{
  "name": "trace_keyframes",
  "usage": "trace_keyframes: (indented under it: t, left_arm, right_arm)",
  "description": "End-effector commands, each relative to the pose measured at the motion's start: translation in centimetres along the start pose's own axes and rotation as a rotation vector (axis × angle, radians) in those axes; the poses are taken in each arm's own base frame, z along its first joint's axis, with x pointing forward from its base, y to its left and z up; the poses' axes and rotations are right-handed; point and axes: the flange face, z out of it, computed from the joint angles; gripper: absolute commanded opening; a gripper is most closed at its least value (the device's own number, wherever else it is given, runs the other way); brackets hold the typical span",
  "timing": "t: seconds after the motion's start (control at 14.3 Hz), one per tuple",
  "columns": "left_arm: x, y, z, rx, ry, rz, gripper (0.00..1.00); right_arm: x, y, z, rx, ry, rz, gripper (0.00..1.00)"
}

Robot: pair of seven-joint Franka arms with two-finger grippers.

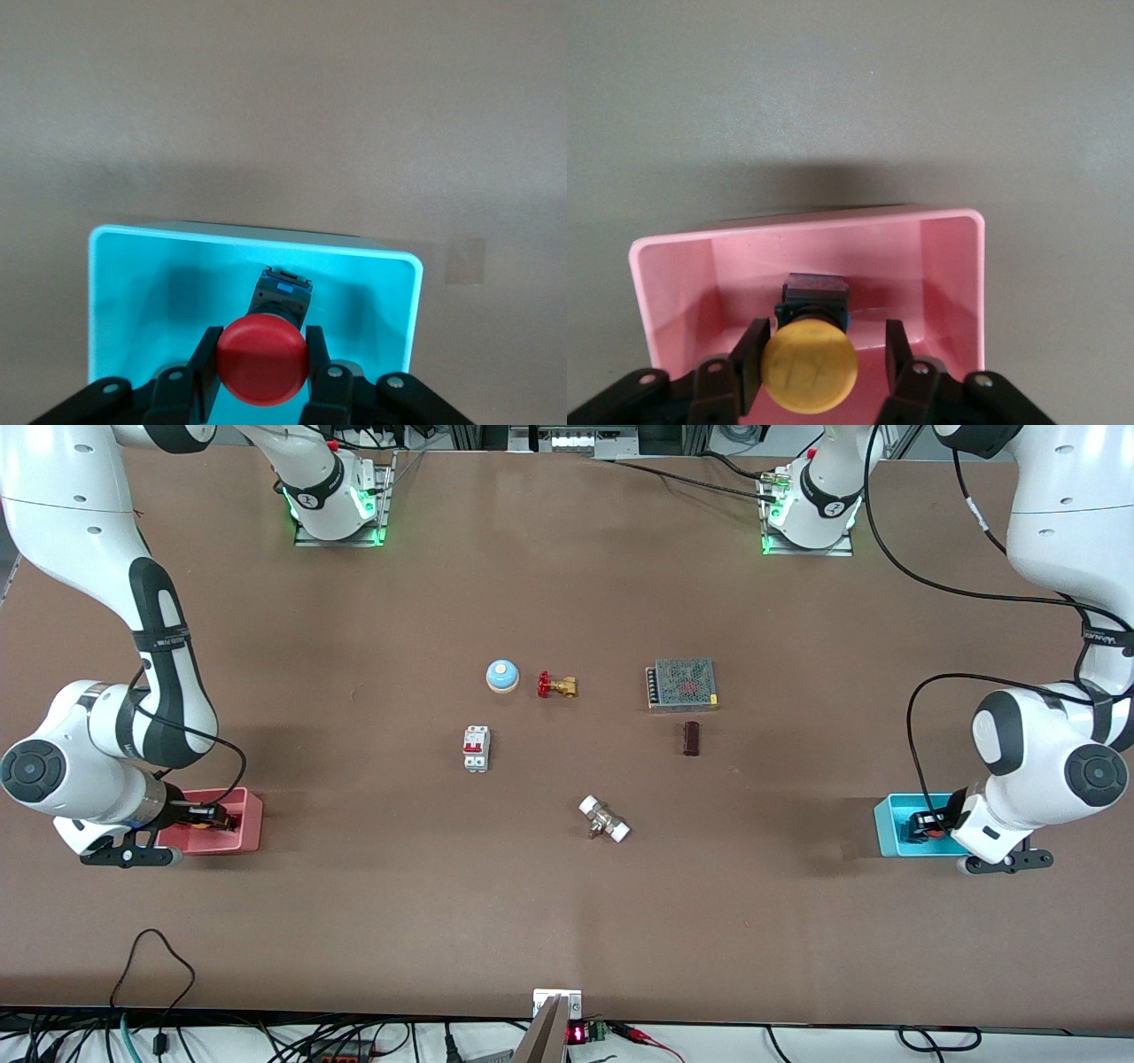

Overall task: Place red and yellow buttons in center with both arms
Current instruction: 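Carry the yellow button with the right gripper while the left gripper carries the red button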

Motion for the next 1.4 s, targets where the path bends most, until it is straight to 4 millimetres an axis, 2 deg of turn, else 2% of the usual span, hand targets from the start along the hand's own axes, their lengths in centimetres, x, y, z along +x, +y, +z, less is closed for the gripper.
trace_keyframes:
  t: [0.0,0.14,0.21,0.28,0.42,0.56,0.63,0.84,0.91,1.12,1.19,1.33]
  left_arm:
    - [-0.1,-0.7,-5.6,0.004,0.025,0.029,0.33]
    - [-0.5,-0.1,-8.7,0.000,0.026,0.036,0.33]
    - [-0.7,0.5,-10.2,-0.001,0.028,0.039,0.34]
    - [-1.1,1.3,-11.4,-0.007,0.015,0.040,0.34]
    - [-1.6,4.2,-13.0,-0.030,0.011,0.031,0.34]
    - [-1.9,8.0,-13.4,-0.060,0.008,-0.019,0.34]
    - [-2.1,9.5,-13.1,-0.070,-0.001,-0.031,0.34]
    - [-3.0,15.4,-10.9,-0.080,-0.040,-0.071,0.34]
    - [-3.3,17.2,-10.3,-0.080,-0.051,-0.084,0.34]
    - [-4.3,21.2,-7.9,-0.077,-0.087,-0.109,0.34]
    - [-4.8,22.7,-7.1,-0.081,-0.105,-0.131,0.34]
    - [-5.5,25.2,-5.9,-0.086,-0.108,-0.148,0.34]
  right_arm:
    - [0.5,0.2,0.1,0.001,0.013,-0.035,0.45]
    - [0.5,0.1,-0.1,0.001,0.013,-0.050,0.33]
    - [0.7,0.1,-0.4,0.001,0.018,-0.061,0.31]
    - [1.0,0.2,-1.1,0.001,0.025,-0.078,0.28]
    - [1.2,0.3,-2.1,-0.001,0.034,-0.096,0.26]
    - [1.0,0.2,-3.0,0.003,0.015,-0.115,0.26]
    - [0.9,0.2,-4.1,0.008,0.014,-0.117,0.26]
    - [0.0,-0.6,-9.2,0.024,-0.011,-0.123,0.26]
    - [-0.4,-2.0,-11.3,0.030,-0.017,-0.133,0.27]
    - [-1.4,-7.3,-16.0,0.037,-0.025,-0.123,0.27]
    - [-1.8,-10.1,-17.1,0.037,-0.031,-0.096,0.28]
    - [-2.3,-14.5,-17.7,0.036,-0.035,-0.074,0.28]
